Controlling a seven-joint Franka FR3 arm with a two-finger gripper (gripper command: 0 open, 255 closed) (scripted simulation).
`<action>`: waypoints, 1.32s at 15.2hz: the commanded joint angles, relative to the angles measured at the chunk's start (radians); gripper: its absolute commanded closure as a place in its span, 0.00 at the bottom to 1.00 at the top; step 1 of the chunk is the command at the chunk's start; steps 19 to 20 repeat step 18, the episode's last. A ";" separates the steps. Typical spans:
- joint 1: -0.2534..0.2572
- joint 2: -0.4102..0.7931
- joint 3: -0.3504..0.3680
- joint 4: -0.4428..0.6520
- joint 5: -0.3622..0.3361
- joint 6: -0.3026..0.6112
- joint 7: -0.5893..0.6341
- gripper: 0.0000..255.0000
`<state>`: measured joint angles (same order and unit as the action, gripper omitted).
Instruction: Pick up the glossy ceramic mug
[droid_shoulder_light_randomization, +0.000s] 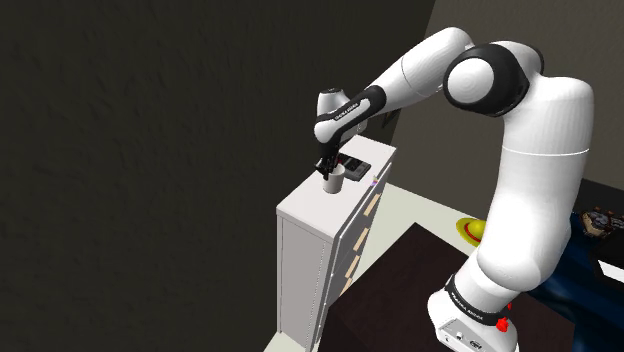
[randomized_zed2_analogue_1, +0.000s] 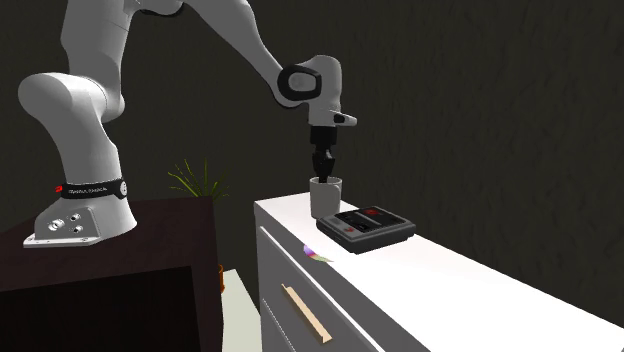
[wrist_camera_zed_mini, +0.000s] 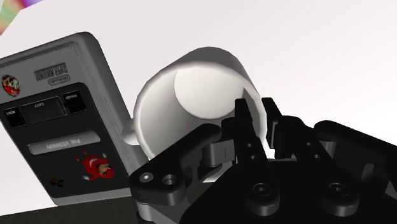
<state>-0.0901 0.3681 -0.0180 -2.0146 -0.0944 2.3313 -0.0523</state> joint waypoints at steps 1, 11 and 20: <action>0.000 0.000 0.000 0.000 0.000 0.000 0.000 1.00; 0.000 -0.084 0.002 0.029 0.006 -0.112 -0.011 1.00; 0.000 -0.121 0.003 0.052 0.009 -0.172 -0.016 1.00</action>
